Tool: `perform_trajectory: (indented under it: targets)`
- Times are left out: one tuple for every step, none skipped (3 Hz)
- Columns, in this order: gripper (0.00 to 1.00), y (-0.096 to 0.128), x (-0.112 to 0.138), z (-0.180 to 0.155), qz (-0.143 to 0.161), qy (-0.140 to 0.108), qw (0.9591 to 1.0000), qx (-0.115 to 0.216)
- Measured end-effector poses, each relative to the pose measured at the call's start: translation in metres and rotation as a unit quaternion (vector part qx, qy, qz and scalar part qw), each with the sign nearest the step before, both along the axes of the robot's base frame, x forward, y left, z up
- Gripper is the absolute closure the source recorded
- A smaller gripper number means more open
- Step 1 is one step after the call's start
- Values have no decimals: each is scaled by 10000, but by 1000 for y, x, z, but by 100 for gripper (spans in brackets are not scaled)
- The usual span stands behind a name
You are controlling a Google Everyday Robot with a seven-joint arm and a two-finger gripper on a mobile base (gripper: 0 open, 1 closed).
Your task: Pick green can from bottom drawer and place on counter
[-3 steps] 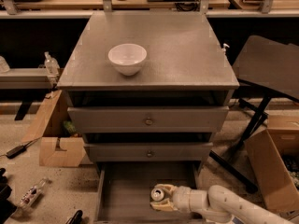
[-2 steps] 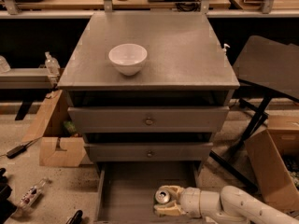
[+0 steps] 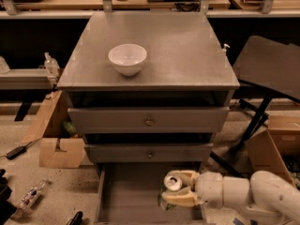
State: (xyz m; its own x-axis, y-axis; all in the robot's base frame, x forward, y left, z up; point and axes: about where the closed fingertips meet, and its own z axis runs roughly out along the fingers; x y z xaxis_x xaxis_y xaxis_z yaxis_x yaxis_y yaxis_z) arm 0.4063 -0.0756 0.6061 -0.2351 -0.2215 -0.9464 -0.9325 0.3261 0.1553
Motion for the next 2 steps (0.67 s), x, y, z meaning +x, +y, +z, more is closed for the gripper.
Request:
perform_trajectory:
  targets:
    - [100,-16,37,127,-594,-373,9974,-137]
    - [100,-23,60,180,-936,-553,9936,-316]
